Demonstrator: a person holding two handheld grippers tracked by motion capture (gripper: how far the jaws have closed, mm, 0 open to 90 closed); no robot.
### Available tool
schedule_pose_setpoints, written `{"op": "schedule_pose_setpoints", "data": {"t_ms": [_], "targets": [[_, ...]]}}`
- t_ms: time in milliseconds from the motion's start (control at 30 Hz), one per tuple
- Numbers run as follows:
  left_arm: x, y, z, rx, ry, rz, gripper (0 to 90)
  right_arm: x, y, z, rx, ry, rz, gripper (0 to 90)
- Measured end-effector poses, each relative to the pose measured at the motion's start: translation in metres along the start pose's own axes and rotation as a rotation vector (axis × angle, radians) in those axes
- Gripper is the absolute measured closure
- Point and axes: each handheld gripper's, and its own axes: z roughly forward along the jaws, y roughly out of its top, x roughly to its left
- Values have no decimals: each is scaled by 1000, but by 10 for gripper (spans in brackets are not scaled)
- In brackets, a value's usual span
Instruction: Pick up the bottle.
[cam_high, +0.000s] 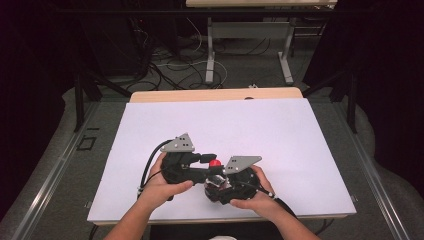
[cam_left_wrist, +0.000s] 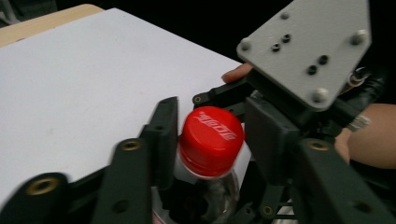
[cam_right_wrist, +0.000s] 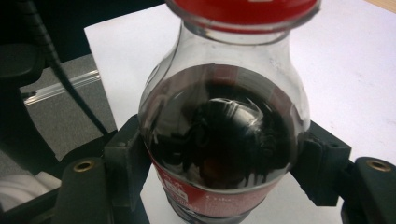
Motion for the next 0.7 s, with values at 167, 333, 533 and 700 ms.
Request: {"op": "schedule_pose_setpoints", "data": {"t_ms": [167, 333, 533, 700], "targets": [[-3, -3, 2, -23, 44, 25, 605, -1, -1, 2, -3, -12, 10, 296], [-22, -5, 7, -68, 211, -28, 608, -1, 0, 1, 1, -43, 24, 296], [-39, -7, 14, -92, 351, -73, 609, 0, -1, 2, 0, -74, 27, 296], [-35, -5, 7, -86, 298, -36, 540, -2, -1, 1, -2, -55, 25, 295]]}}
